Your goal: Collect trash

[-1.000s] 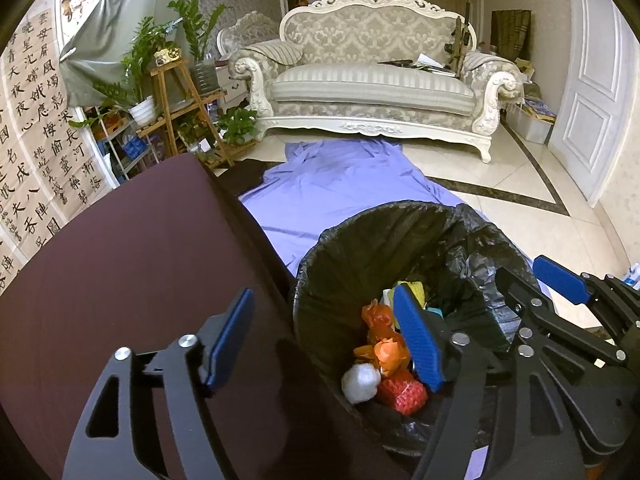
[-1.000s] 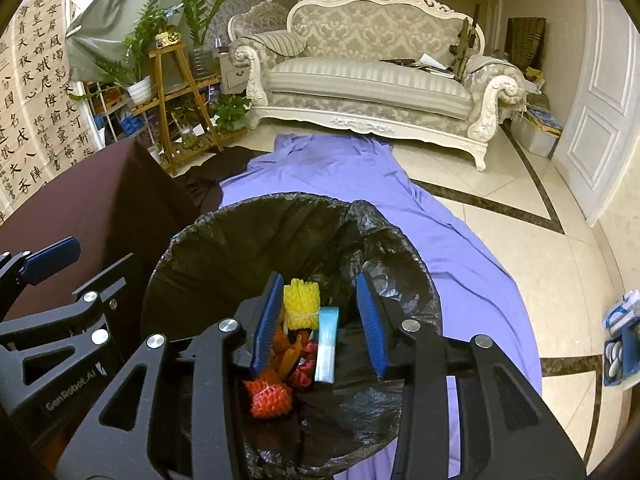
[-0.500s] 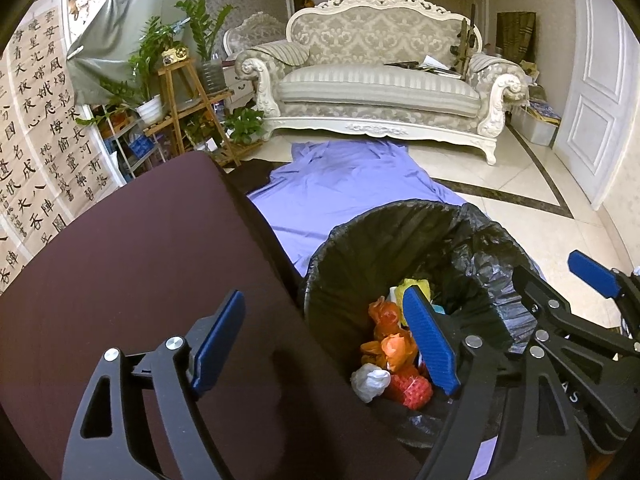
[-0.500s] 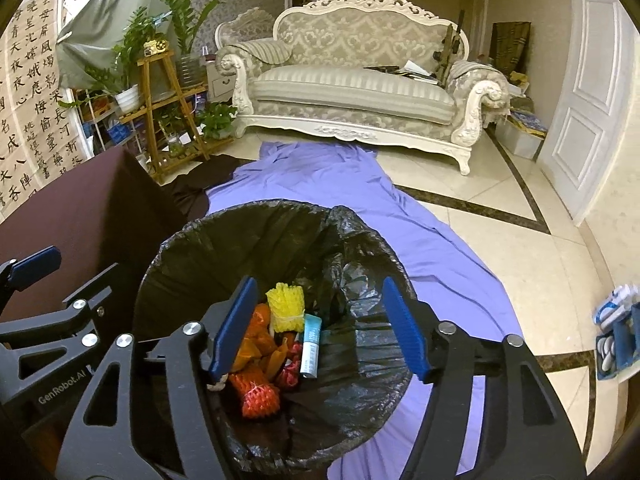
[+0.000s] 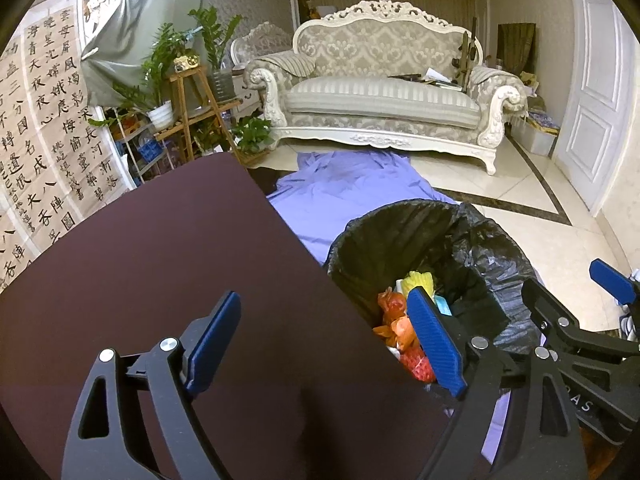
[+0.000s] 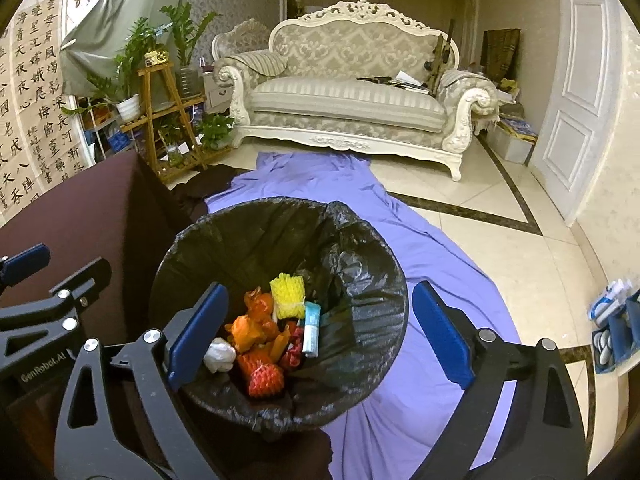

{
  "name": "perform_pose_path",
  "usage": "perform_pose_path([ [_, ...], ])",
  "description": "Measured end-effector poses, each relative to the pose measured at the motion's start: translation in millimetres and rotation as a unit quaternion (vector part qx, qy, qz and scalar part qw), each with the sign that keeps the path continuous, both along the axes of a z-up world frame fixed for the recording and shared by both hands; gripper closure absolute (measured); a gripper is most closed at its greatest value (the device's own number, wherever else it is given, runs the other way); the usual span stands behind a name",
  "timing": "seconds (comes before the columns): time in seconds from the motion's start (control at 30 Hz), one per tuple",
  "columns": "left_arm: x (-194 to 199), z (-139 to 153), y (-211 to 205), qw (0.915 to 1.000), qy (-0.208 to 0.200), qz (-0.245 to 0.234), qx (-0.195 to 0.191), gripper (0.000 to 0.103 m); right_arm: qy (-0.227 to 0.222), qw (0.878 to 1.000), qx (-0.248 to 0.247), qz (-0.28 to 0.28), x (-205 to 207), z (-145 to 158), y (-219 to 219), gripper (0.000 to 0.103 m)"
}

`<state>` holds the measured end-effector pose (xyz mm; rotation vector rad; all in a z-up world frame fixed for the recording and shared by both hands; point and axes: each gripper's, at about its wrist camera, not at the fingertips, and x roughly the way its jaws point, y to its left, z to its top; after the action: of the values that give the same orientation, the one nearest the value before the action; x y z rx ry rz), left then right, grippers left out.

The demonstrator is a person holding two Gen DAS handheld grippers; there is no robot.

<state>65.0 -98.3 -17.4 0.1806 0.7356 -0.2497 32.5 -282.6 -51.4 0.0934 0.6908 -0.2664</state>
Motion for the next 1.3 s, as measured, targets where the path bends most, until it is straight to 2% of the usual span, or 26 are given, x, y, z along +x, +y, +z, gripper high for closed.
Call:
perform_pose_path([
  [0.33, -41, 17, 24, 0.9996, -0.027, 0.011, -0.001, 0.018, -0.024, 1.000, -0.009, 0.012, -37, 18, 24, 0.008],
  [0.73, -88, 39, 59, 0.9975, -0.053, 0.032, -0.033, 0.018, -0.060, 0.998, -0.018, 0.018, -89, 52, 48, 0.008],
  [0.93, -101, 46, 69, 0.9965, -0.060, 0.039, -0.043, 0.018, -0.070, 0.997, -0.019, 0.024, -104, 61, 53, 0.008],
  [1.3, -105, 48, 70, 0.9962, -0.063, 0.039, -0.048, 0.018, -0.077, 0.996, -0.021, 0.030, -108, 65, 57, 0.008],
])
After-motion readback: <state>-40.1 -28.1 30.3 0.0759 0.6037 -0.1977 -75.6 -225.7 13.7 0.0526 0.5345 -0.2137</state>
